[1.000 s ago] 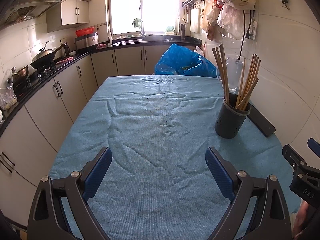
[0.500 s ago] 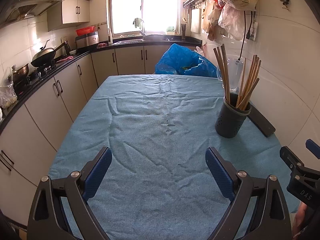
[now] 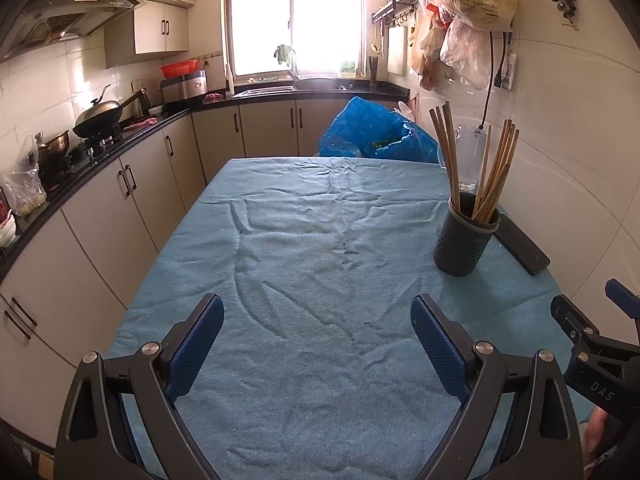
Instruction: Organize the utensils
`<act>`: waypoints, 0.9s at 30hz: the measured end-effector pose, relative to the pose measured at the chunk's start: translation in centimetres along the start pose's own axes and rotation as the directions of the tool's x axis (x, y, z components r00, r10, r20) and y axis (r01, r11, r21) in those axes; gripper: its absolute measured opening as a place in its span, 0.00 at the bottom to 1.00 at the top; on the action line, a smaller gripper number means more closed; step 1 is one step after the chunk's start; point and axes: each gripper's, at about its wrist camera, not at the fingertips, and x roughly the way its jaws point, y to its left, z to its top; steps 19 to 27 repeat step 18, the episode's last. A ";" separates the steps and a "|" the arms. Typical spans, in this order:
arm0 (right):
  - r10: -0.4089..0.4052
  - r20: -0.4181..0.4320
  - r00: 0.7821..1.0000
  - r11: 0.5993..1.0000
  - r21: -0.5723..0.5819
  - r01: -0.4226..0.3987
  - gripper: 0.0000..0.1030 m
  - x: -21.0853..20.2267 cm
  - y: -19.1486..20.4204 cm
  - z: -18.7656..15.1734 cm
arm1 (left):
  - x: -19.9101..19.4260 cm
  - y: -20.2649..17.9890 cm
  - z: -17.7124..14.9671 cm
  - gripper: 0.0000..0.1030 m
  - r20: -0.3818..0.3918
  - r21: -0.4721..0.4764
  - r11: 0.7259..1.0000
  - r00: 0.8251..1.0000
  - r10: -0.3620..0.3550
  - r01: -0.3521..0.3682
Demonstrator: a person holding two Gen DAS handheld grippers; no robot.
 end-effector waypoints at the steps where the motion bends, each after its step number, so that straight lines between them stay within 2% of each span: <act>1: 0.000 0.006 1.000 1.000 0.000 0.000 1.00 -0.2 0.0 0.0 | -0.1 0.1 0.0 0.91 0.001 0.002 1.000 1.000 0.001 -0.001; 13: 0.005 0.022 1.000 1.000 -0.009 -0.005 1.00 -1.0 0.4 0.2 | -1.9 0.6 0.1 0.91 0.047 -0.015 1.000 0.999 -0.020 0.020; 16: 0.014 -0.007 1.000 1.000 -0.007 -0.015 1.00 -0.1 0.5 0.1 | -1.7 1.5 0.0 0.91 0.057 -0.040 0.997 0.997 -0.059 0.061; 18: 0.018 -0.075 0.997 1.000 -0.014 -0.020 1.00 1.6 0.6 -0.2 | -0.2 2.2 -0.2 0.91 0.025 -0.055 0.998 0.999 -0.030 0.031; 27: 0.018 -0.075 0.997 1.000 -0.014 -0.020 1.00 1.6 0.6 -0.2 | -0.2 2.2 -0.2 0.91 0.025 -0.055 0.998 0.999 -0.030 0.031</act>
